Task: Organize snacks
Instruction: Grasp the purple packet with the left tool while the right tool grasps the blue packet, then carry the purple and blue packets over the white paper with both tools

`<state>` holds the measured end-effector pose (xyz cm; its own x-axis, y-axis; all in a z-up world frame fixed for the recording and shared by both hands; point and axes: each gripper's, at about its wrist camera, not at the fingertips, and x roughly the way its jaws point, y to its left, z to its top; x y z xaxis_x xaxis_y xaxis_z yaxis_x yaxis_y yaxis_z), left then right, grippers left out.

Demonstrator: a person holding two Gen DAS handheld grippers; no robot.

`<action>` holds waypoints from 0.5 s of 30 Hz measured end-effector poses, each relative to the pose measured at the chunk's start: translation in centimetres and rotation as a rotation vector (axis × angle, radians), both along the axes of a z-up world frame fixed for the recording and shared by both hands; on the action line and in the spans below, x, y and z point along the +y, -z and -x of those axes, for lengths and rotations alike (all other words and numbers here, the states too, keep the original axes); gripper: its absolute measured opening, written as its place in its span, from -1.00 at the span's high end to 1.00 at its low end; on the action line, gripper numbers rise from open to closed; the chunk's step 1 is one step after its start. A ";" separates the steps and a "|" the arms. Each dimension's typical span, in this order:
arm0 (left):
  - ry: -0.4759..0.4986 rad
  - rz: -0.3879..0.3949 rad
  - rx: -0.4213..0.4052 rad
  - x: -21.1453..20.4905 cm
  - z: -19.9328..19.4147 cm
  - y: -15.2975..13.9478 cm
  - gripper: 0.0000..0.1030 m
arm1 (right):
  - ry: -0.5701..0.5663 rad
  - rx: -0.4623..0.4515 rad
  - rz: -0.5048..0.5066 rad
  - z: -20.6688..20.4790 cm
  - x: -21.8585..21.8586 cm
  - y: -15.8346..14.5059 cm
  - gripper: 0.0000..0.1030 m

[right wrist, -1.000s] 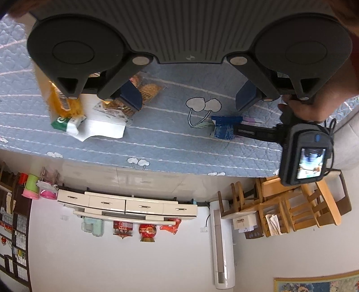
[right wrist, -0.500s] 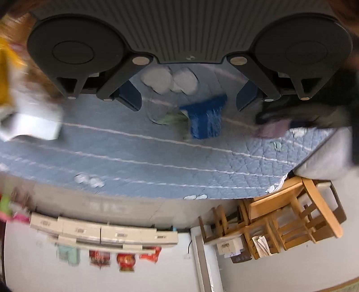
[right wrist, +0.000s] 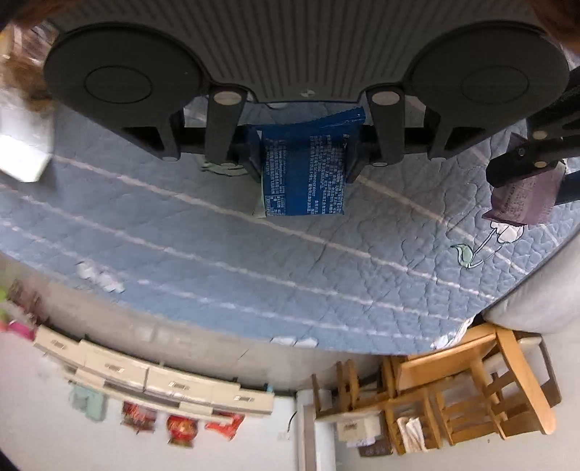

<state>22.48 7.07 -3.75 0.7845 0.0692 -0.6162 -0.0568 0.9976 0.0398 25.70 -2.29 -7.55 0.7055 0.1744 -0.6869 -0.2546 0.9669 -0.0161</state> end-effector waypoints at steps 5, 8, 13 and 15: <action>-0.004 0.009 -0.023 -0.6 2.2 -1.8 0.07 | 0.009 -0.044 -0.012 4.2 -0.7 -2.6 -0.09; 0.004 0.013 -0.039 -1.3 4.1 -3.0 0.07 | 0.012 -0.076 -0.010 7.4 -1.1 -4.2 -0.09; 0.035 0.023 -0.072 -2.9 7.4 -5.3 0.08 | 0.031 -0.125 -0.012 12.5 -2.2 -7.0 -0.09; 0.047 0.032 -0.082 -3.5 8.8 -6.1 0.07 | 0.039 -0.142 -0.003 14.4 -2.8 -8.0 -0.09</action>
